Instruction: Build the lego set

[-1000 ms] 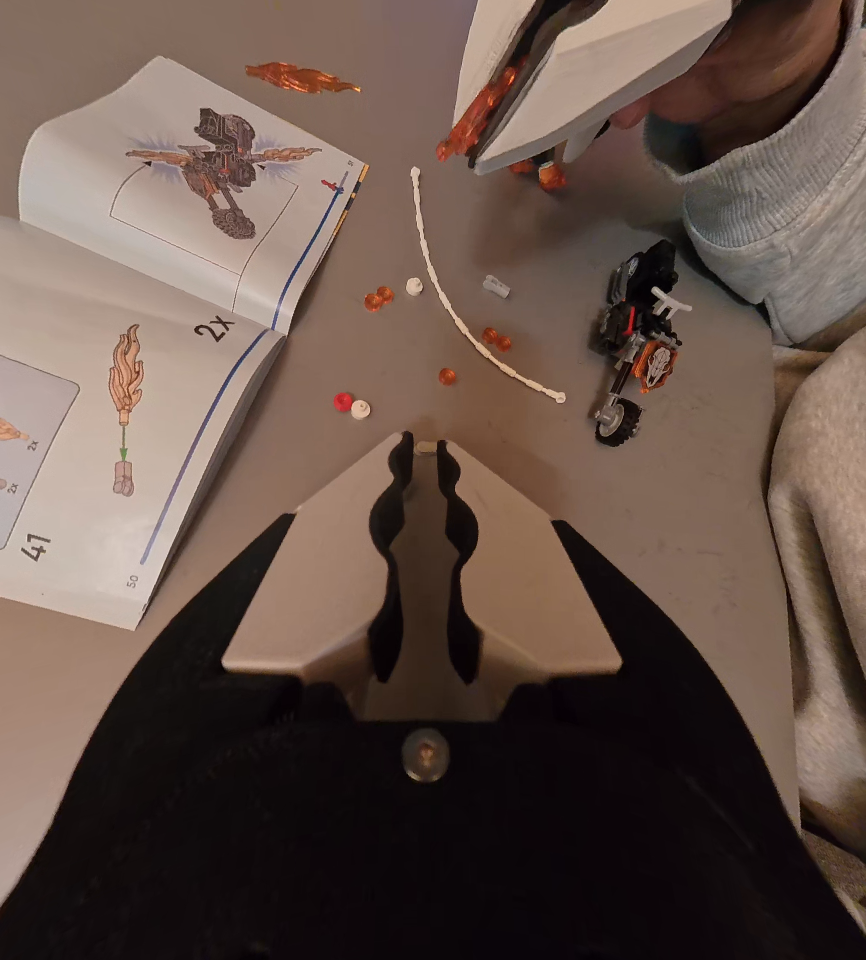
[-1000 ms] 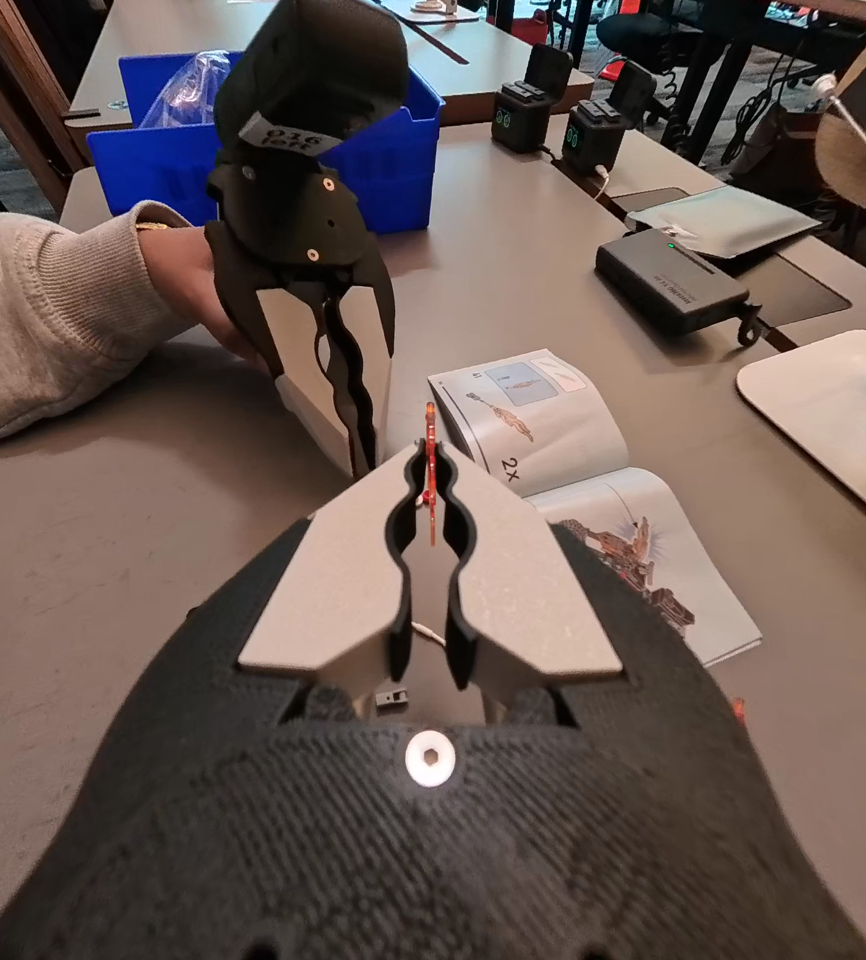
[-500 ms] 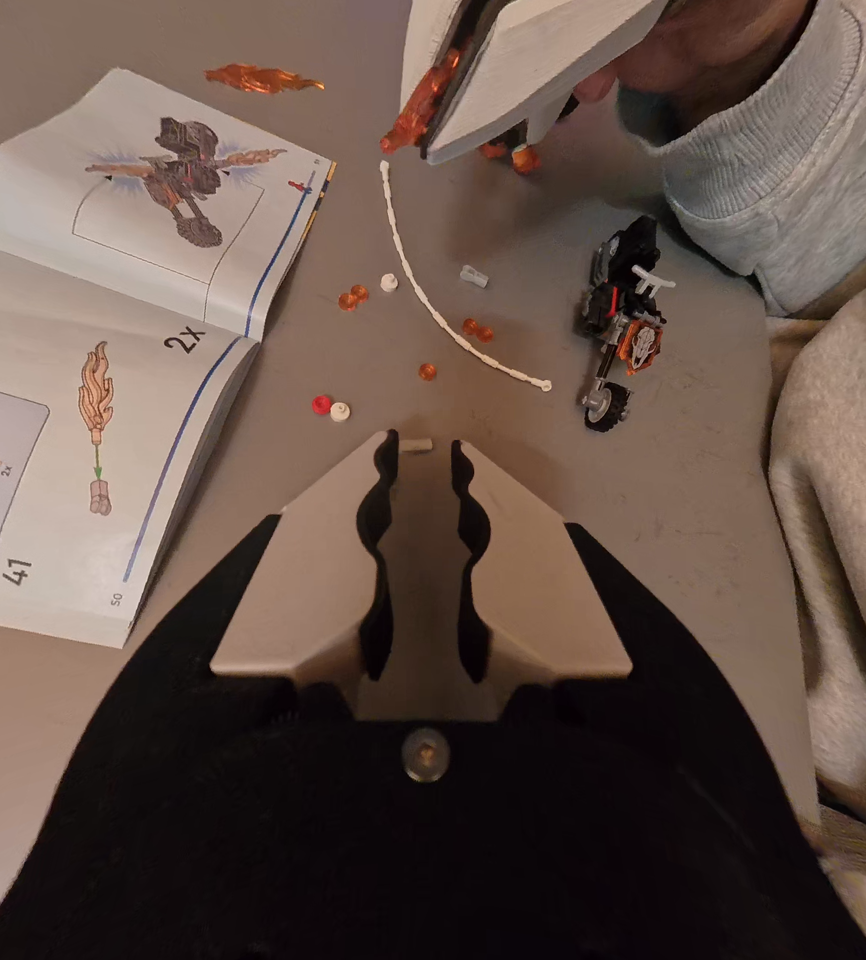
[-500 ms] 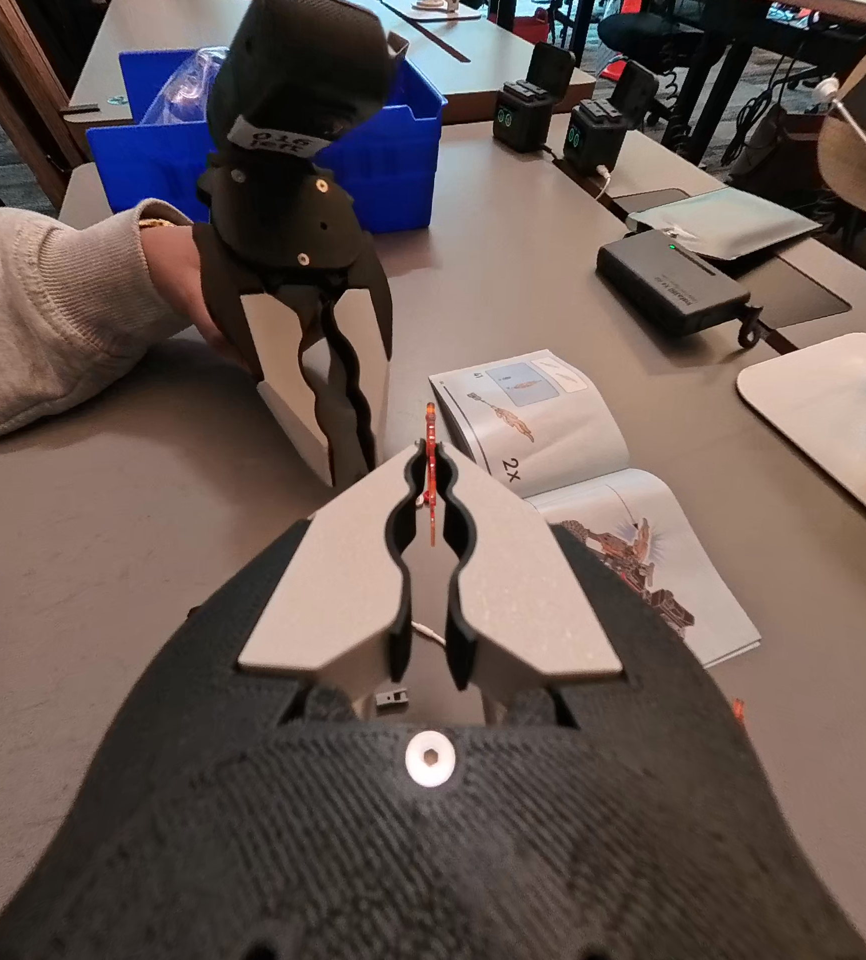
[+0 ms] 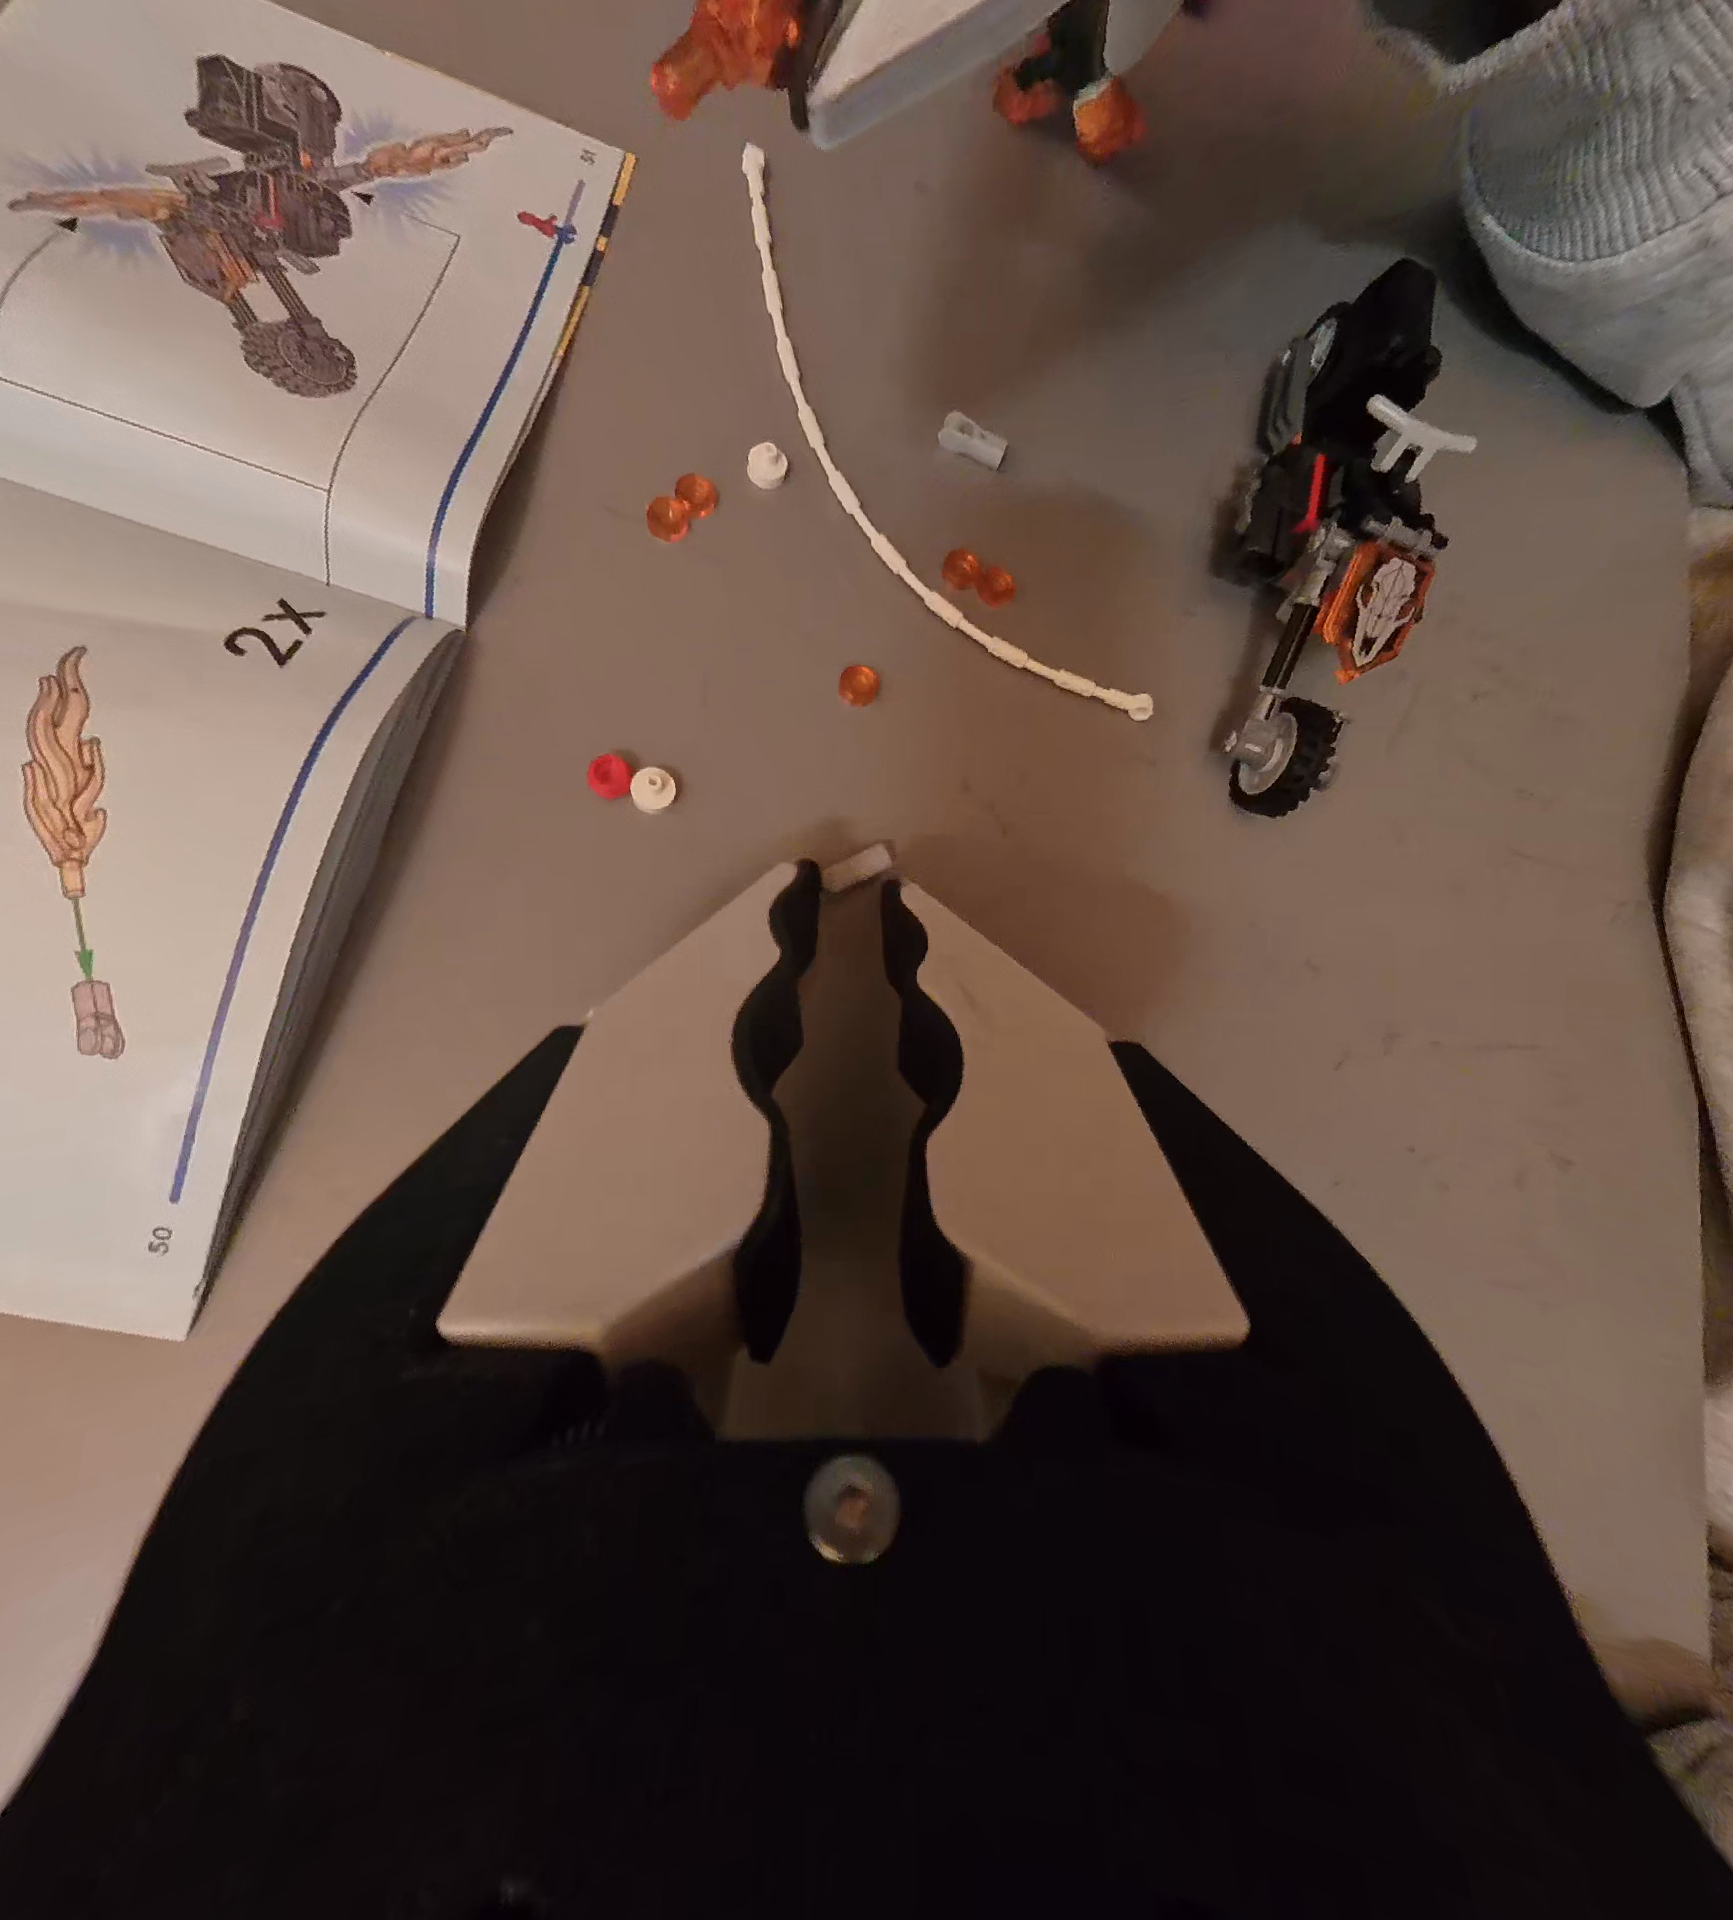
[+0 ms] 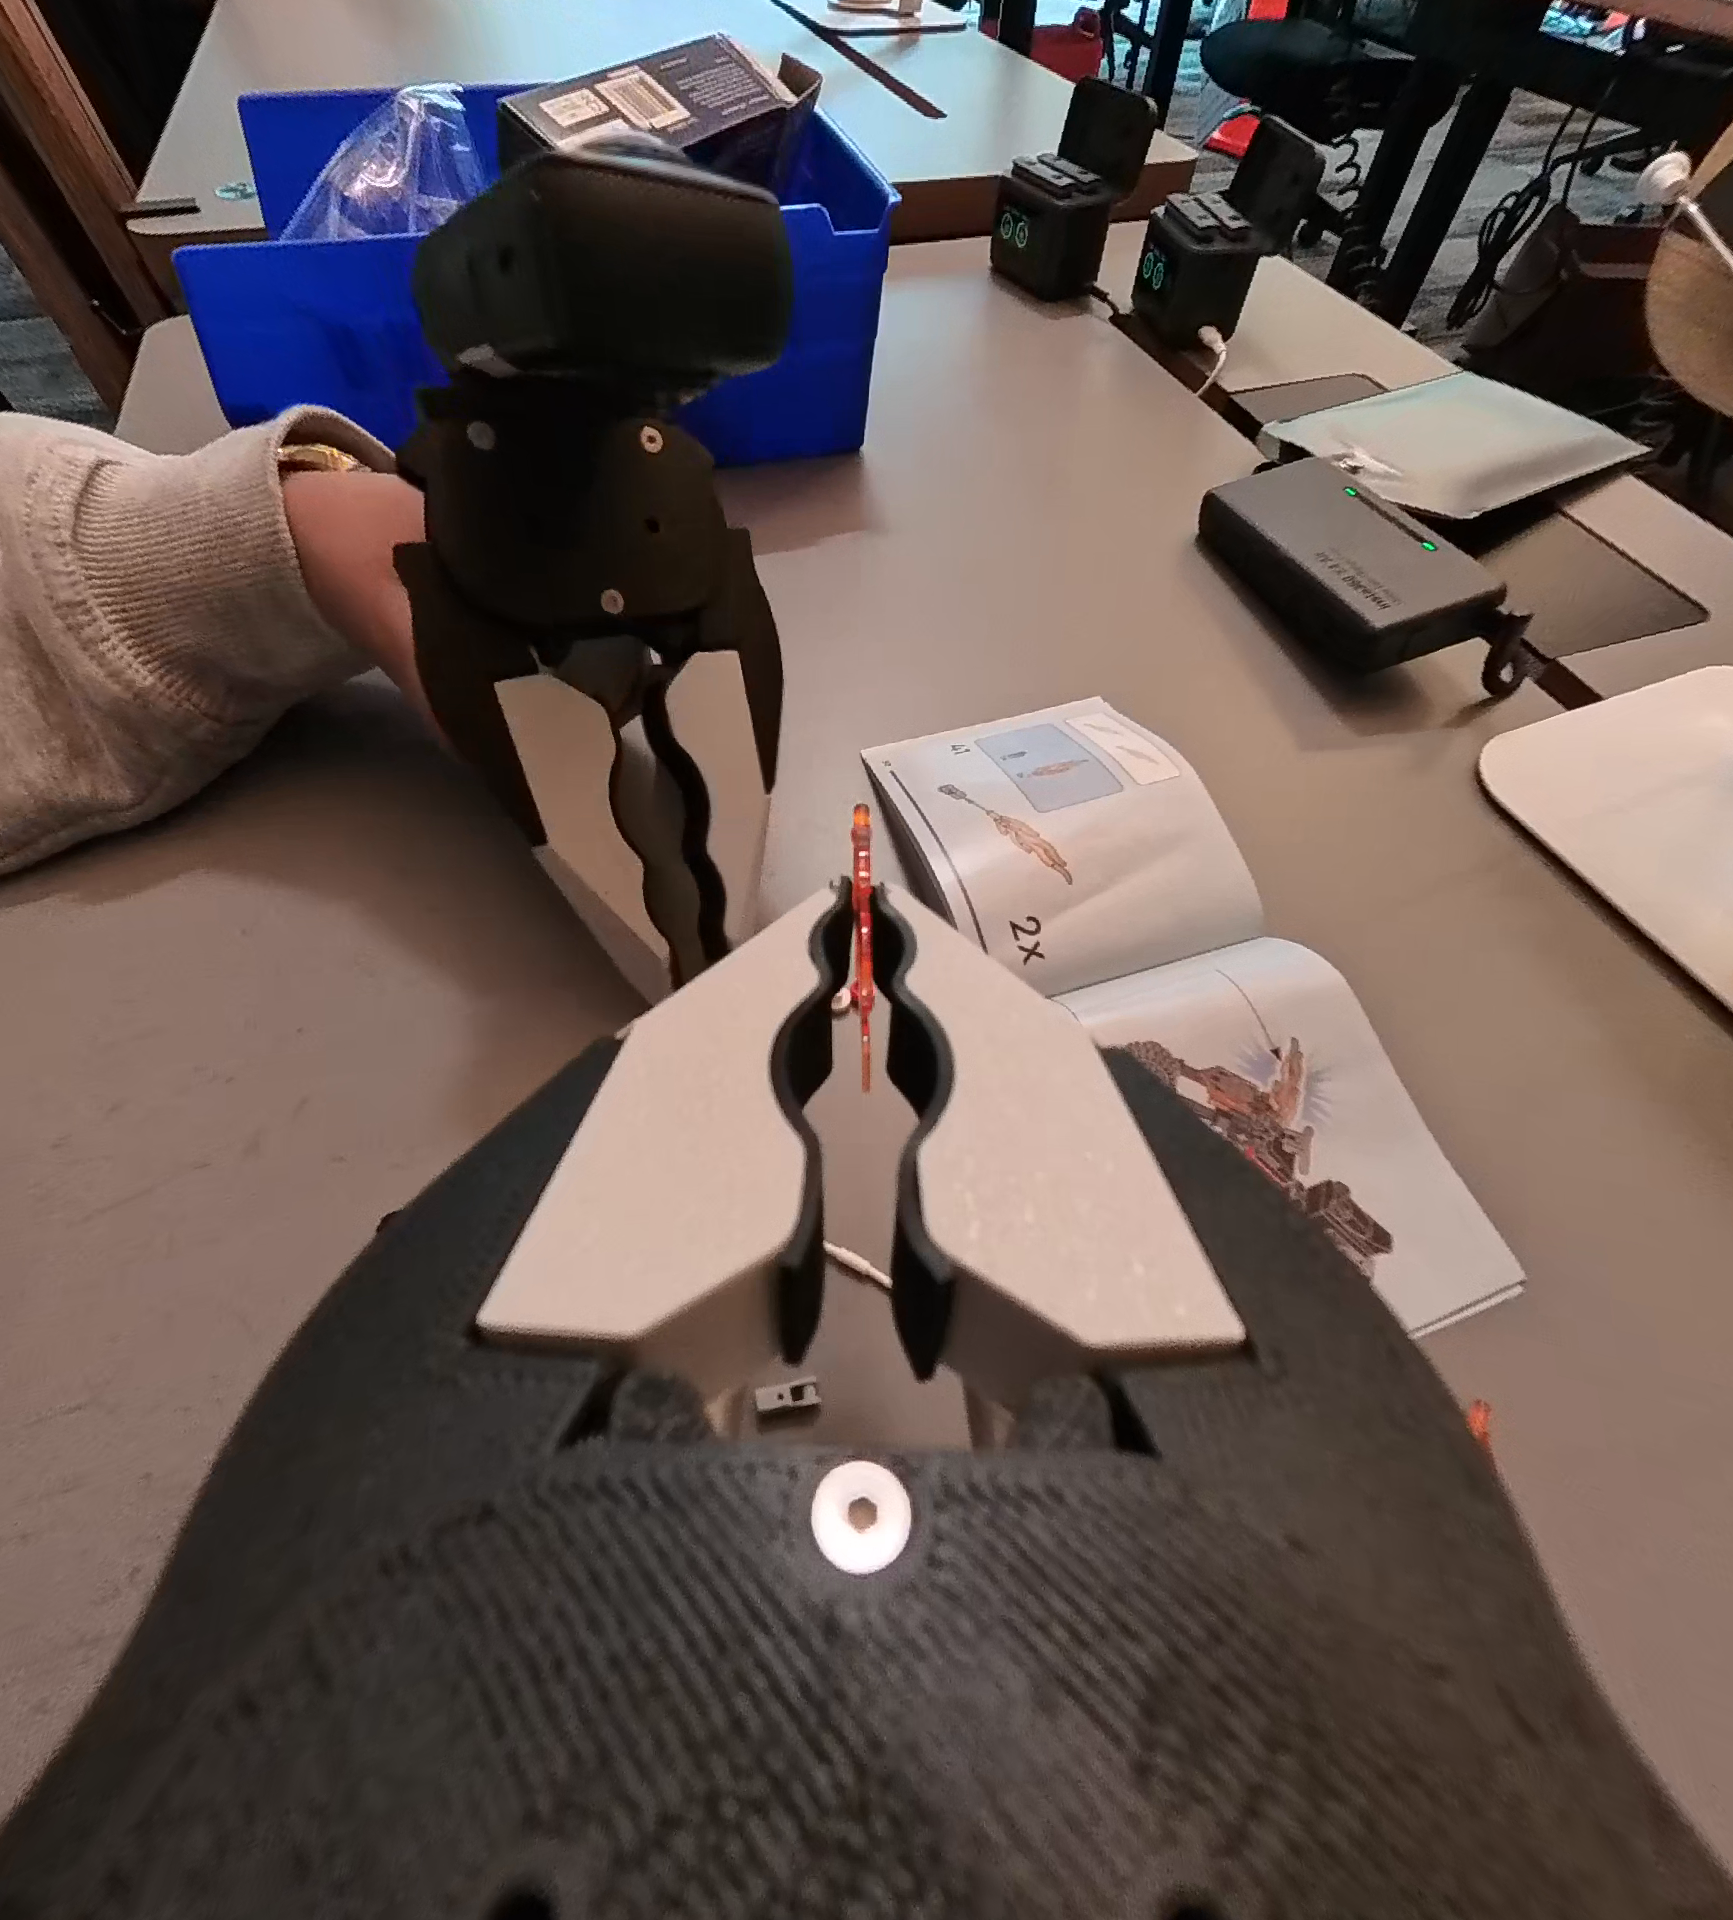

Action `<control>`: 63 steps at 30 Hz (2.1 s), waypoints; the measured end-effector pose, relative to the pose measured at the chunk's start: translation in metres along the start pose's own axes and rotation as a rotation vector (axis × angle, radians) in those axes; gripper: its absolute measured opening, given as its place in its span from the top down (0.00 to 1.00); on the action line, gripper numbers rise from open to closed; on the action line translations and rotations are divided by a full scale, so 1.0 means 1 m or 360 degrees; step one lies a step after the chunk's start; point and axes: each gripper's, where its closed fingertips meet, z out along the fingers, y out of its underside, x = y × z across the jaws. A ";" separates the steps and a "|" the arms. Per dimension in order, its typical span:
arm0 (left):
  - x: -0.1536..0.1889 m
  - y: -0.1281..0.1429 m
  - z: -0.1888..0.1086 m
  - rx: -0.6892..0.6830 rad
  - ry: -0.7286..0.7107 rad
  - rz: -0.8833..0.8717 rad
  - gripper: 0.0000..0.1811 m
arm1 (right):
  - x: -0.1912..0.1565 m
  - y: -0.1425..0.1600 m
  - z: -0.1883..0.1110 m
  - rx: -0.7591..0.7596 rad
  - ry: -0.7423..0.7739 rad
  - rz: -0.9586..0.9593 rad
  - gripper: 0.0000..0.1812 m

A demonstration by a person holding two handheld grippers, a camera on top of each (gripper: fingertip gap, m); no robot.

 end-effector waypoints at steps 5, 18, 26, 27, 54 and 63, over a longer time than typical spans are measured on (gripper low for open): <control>0.006 0.004 -0.003 -0.0019 0.0083 -0.0026 0.96 | 0.000 0.000 0.000 -0.0005 0.0004 -0.0005 1.00; 0.008 0.003 0.001 -0.0024 0.0091 -0.0020 0.98 | -0.001 0.004 0.002 -0.0038 -0.0008 -0.0009 1.00; 0.005 -0.006 -0.016 0.0109 0.0125 -0.0054 0.99 | -0.031 0.037 0.012 -0.0317 -0.0284 -0.0069 1.00; 0.006 -0.006 -0.017 0.0115 0.0130 -0.0048 0.99 | -0.037 0.042 0.015 -0.0354 -0.0319 -0.0114 1.00; 0.017 -0.005 -0.020 0.0098 0.0188 0.0048 0.99 | -0.056 0.063 0.029 -0.0438 -0.0443 -0.0311 1.00; 0.020 -0.011 -0.026 0.0172 0.0241 0.0025 0.99 | -0.056 0.058 0.027 -0.0390 -0.0450 -0.0298 1.00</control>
